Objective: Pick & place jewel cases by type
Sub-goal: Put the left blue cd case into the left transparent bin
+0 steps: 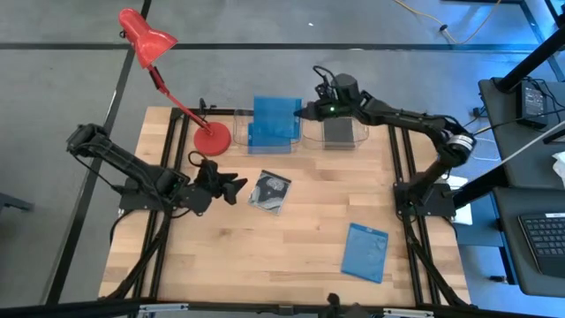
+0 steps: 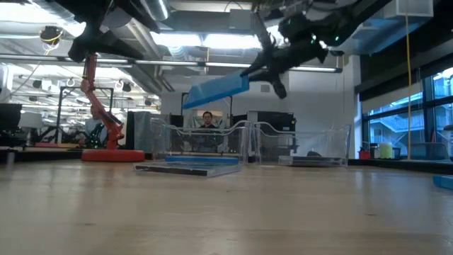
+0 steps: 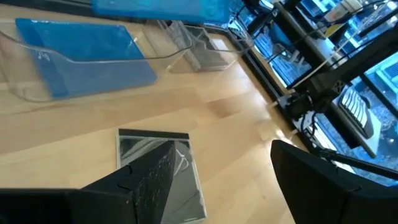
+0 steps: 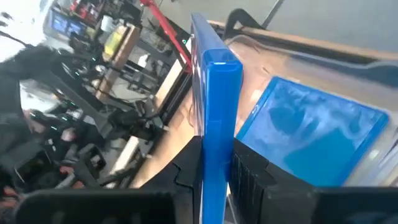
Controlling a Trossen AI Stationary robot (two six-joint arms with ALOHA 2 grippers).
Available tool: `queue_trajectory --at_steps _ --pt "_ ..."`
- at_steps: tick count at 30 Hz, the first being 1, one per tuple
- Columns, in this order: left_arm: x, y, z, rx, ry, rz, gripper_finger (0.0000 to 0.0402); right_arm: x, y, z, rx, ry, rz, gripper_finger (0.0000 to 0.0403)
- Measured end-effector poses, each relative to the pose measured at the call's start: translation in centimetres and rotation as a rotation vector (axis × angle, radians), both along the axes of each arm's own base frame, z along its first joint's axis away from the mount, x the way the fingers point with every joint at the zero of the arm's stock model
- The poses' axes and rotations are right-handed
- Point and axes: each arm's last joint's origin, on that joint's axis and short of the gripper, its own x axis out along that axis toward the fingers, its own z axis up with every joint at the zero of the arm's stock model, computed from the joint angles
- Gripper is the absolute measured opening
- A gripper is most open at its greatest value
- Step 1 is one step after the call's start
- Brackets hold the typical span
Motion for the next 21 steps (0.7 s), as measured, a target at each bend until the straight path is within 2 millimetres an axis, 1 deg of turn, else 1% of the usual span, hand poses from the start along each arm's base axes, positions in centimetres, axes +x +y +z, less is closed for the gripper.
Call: queue_trajectory --at_steps 3,5,9,11,14,17,19,21 --pt "0.1 0.3 0.0 0.022 0.016 0.003 0.026 0.7 -0.9 -1.0 0.033 -0.008 0.044 0.0064" --pt "0.2 0.6 0.0 0.025 0.018 0.016 0.026 1.6 -1.4 -0.9 0.007 -0.018 0.066 0.0064" --pt "0.3 1.0 -0.1 0.005 0.025 0.011 0.026 3.3 -2.7 0.2 -0.06 -0.042 0.092 0.0064" --pt "0.4 1.0 -0.1 -0.009 0.037 -0.014 0.026 3.9 -3.2 1.4 -0.121 -0.039 0.112 0.0064" --pt "0.5 1.0 -0.1 -0.024 0.048 -0.043 0.026 4.3 -3.5 3.9 -0.237 0.026 0.17 0.0064" --pt "0.5 1.0 -0.2 -0.027 0.05 -0.048 0.026 4.2 -3.3 6.1 -0.336 0.192 0.197 0.0064" --pt "0.5 1.0 -0.1 -0.02 0.054 -0.051 0.026 3.9 -3.0 7.2 -0.391 0.33 0.183 0.0064" --pt "0.5 1.0 -0.2 -0.013 0.058 -0.055 0.026 3.5 -3.0 8.3 -0.431 0.43 0.181 0.0064"
